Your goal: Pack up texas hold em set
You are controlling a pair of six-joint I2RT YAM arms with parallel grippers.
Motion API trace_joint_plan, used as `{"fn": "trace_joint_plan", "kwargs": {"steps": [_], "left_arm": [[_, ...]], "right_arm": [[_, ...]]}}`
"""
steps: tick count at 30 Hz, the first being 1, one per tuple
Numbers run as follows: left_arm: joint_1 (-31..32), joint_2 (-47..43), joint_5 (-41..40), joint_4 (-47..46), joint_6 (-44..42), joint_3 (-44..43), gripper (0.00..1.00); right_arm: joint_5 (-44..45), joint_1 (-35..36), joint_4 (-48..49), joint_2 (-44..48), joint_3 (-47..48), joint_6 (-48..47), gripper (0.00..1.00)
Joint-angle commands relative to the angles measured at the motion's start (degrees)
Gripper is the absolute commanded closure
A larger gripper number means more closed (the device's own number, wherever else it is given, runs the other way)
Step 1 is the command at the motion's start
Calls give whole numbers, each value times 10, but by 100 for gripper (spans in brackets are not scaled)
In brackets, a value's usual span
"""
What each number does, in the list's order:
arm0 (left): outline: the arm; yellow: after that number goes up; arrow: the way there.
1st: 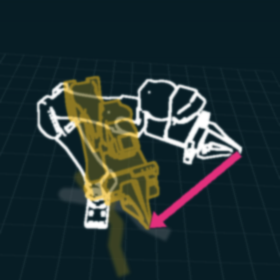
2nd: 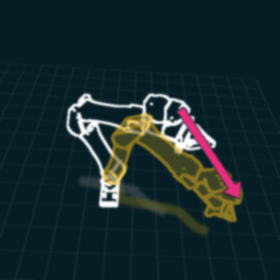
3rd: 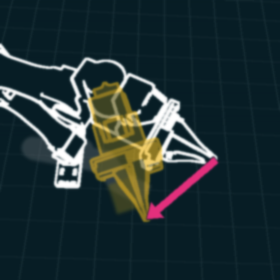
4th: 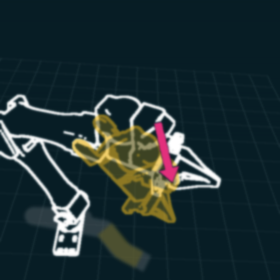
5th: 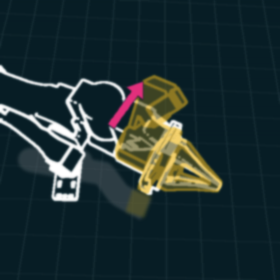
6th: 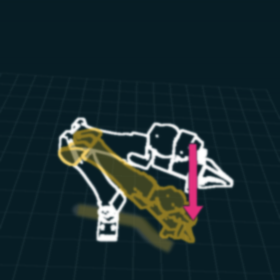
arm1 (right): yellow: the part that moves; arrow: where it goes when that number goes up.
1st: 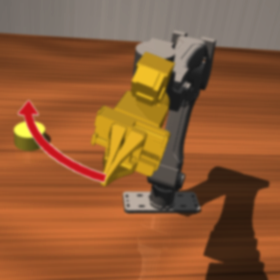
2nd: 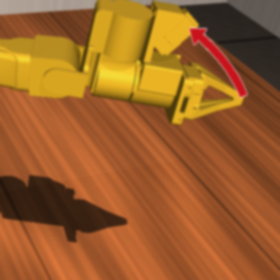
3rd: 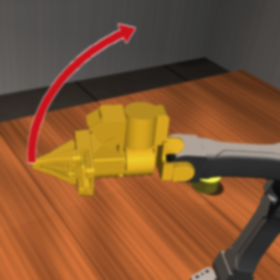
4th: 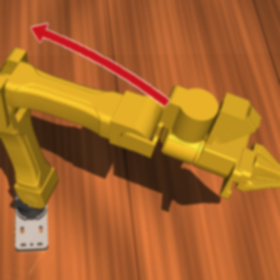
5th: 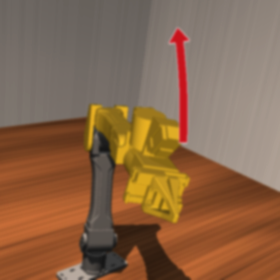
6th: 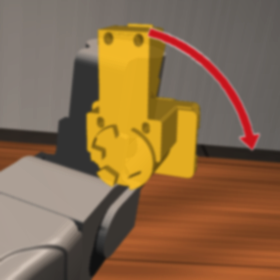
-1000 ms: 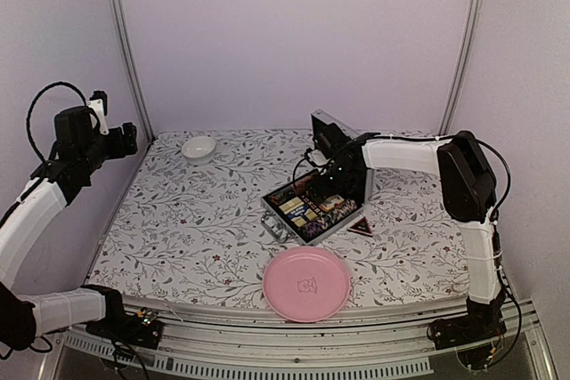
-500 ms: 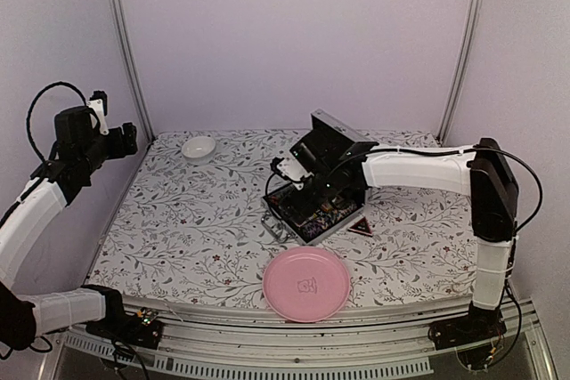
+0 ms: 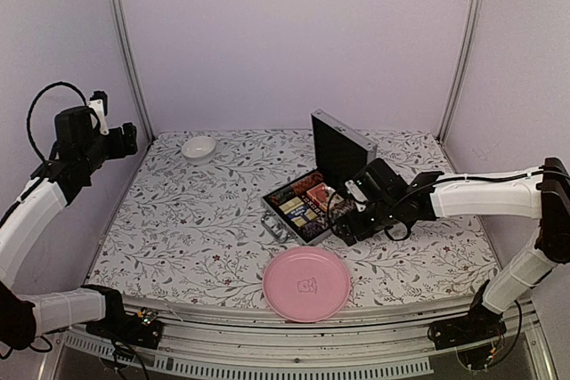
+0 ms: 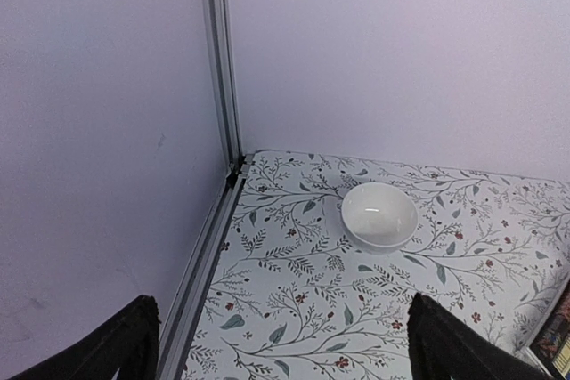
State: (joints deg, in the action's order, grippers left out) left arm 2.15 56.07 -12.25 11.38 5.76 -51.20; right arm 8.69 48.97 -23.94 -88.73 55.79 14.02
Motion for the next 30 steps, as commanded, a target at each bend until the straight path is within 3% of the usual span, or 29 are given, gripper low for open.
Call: {"fn": "trace_joint_plan", "kwargs": {"steps": [1,18,30], "left_arm": [[-5,3,5,-8,-3,1,3],[-5,0,6,-8,-3,0,3],[-5,-1,6,-8,-3,0,3]], "right_arm": [[18,-58,8,21,-26,120,8],[50,-74,23,-110,33,160,4],[38,-74,48,-145,43,156,18]]}}
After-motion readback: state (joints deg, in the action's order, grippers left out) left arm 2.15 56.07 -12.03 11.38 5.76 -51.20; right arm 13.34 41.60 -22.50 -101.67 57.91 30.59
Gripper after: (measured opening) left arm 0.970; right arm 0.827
